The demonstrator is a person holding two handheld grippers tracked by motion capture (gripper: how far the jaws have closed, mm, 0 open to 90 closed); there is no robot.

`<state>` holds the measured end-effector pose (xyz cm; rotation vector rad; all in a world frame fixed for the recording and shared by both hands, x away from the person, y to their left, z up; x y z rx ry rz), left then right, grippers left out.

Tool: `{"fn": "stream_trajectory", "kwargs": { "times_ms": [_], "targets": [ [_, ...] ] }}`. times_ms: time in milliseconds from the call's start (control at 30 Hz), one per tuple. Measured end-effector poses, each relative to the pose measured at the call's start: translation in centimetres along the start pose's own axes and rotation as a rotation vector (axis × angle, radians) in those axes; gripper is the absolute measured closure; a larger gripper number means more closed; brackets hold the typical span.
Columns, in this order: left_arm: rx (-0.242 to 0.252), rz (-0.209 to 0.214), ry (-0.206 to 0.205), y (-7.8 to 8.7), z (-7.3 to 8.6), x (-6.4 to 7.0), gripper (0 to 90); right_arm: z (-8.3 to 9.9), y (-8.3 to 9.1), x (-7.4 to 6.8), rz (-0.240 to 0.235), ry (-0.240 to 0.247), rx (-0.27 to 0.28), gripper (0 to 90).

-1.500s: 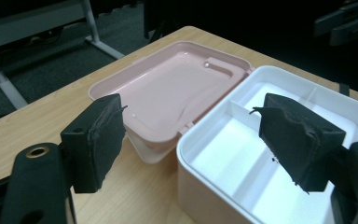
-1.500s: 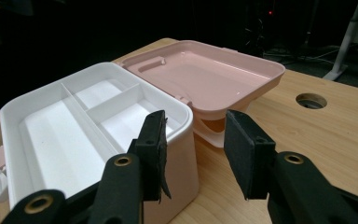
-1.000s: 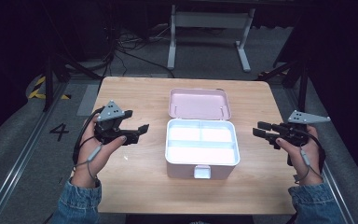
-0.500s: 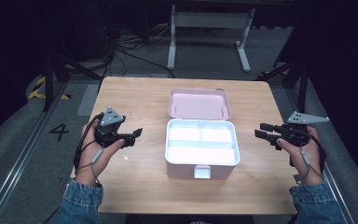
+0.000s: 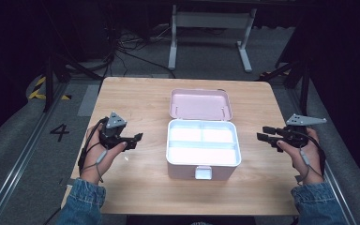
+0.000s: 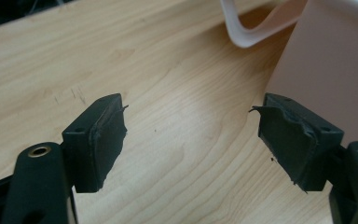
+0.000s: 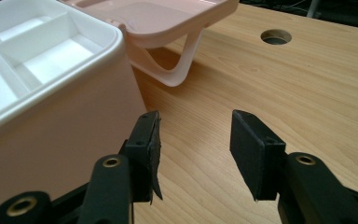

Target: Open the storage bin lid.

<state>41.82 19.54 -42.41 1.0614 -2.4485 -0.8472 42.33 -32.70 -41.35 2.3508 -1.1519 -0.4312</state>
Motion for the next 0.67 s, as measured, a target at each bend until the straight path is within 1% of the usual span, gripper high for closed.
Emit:
{"fn": "stream_trajectory", "kwargs": {
  "times_ms": [33, 67, 100, 133, 200, 367, 400, 433, 500, 567, 600, 667],
  "targets": [
    [-0.008, -0.003, 0.008, -0.2, 0.2, -0.1, 23.9, 0.1, -0.1, 0.1, 0.001, -0.004, -0.005, 53.9],
    [-0.029, -0.002, 0.036, -0.5, 0.6, -0.4, 23.9, 0.2, -0.1, 0.2, 0.002, -0.005, -0.006, 53.9],
    [-0.029, -0.002, 0.036, -0.5, 0.6, -0.4, 23.9, 0.2, -0.1, 0.2, 0.002, -0.005, -0.006, 53.9],
    [-0.043, 0.000, 0.051, -0.8, 0.9, -0.6, 23.9, 0.5, -0.4, 0.4, -0.003, -0.014, -0.012, 53.9],
    [-0.054, -0.009, 0.075, -1.2, 1.3, -1.0, 24.0, 0.7, -0.5, 0.4, -0.005, -0.016, -0.014, 53.9],
    [-0.060, -0.005, 0.066, -1.3, 1.4, -1.0, 23.9, 1.0, -0.8, 0.6, -0.003, -0.017, -0.027, 53.7],
    [-0.060, 0.001, 0.074, -1.4, 1.4, -0.8, 23.9, 1.1, -0.8, 0.7, -0.003, -0.021, -0.030, 53.7],
    [-0.060, 0.002, 0.073, -1.4, 1.4, -0.8, 23.9, 1.1, -0.8, 0.7, -0.006, -0.023, -0.032, 53.8],
    [-0.066, 0.003, 0.063, -1.4, 1.3, -0.8, 24.0, 1.2, -0.9, 0.7, -0.007, -0.026, -0.036, 53.7],
    [-0.052, 0.000, 0.050, -1.4, 1.2, -0.8, 23.9, 1.2, -1.0, 0.7, -0.008, -0.030, -0.037, 53.7],
    [-0.049, 0.004, 0.064, -1.4, 1.2, -0.7, 24.0, 1.2, -1.0, 0.7, -0.009, -0.032, -0.036, 53.5],
    [-0.048, 0.011, 0.068, -1.4, 1.2, -0.6, 23.9, 1.2, -1.0, 0.7, -0.010, -0.034, -0.036, 52.8]
  ]
}}
Point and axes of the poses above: each handheld gripper's, and its own axes: y roughly backward along the jaws, z roughly out of its underside, x roughly to its right, the point moved 4 cm from there along -y, roughly forward along the jaws, and after that the axes turned 7 degrees about z, right-handed, at the moved point
